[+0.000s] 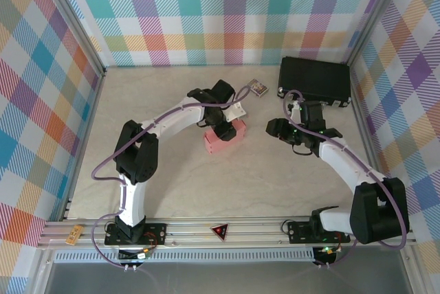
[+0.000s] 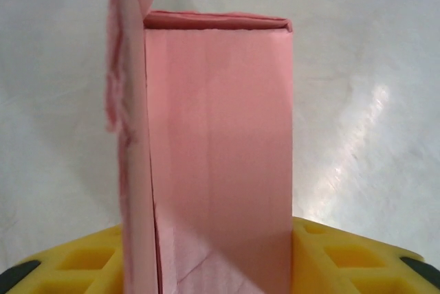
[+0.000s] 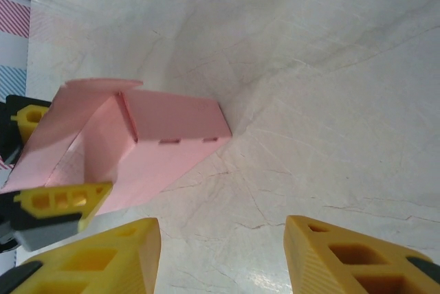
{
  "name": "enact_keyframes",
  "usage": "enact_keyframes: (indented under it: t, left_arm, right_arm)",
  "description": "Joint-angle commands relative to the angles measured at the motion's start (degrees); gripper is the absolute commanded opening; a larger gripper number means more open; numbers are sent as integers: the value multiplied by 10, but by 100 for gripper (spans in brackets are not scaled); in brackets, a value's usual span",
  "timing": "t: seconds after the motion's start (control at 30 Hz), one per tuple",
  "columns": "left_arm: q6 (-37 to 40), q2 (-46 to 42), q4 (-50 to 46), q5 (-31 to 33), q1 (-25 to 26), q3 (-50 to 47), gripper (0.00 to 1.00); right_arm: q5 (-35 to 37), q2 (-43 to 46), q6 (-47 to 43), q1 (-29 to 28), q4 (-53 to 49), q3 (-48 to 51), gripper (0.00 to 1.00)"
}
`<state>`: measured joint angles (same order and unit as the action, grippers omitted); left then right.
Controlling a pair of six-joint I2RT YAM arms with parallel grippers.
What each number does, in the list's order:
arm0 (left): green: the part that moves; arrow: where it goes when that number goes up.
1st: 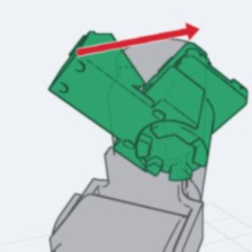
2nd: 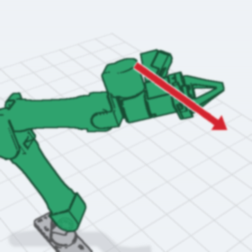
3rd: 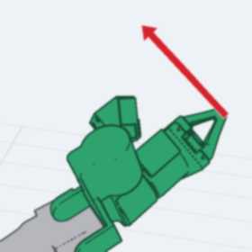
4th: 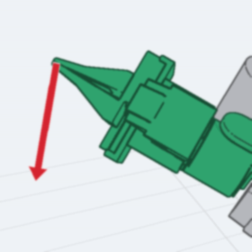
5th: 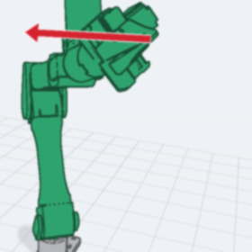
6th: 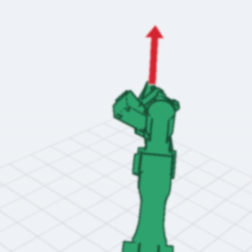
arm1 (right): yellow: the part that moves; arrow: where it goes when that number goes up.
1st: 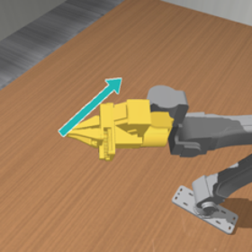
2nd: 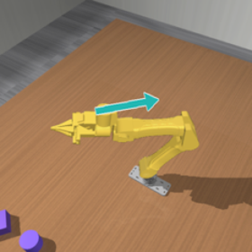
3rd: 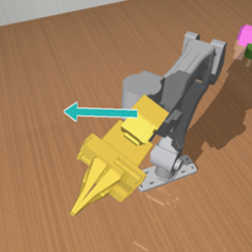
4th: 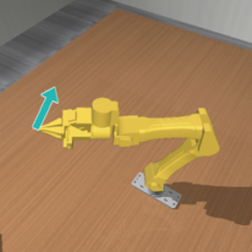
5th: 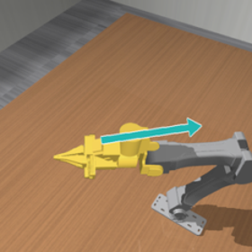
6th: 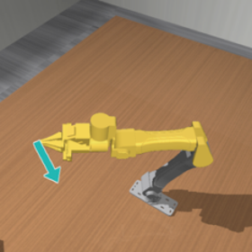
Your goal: Fold the paper box
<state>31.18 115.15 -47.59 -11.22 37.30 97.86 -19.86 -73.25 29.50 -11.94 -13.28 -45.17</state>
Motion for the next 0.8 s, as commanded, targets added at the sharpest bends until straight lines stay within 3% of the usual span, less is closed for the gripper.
enact_keyframes:
  t: [0.0,0.13,0.3,0.6,0.77]
  left_arm:
    - [137,17,-64,-68,-7,28,50]
    - [217,28,-95,-88,-14,38,51]
    - [254,38,-111,-106,-22,64,54]
    - [258,63,-137,-118,-27,118,70]
    - [246,59,-131,-109,-26,126,71]
  right_arm:
    - [3,13,-6,3,-12,12,51]
    - [1,16,-1,3,-8,21,51]
    - [-1,24,7,3,-6,32,51]
    - [10,36,10,3,-12,43,51]
    - [12,27,4,3,-11,39,51]
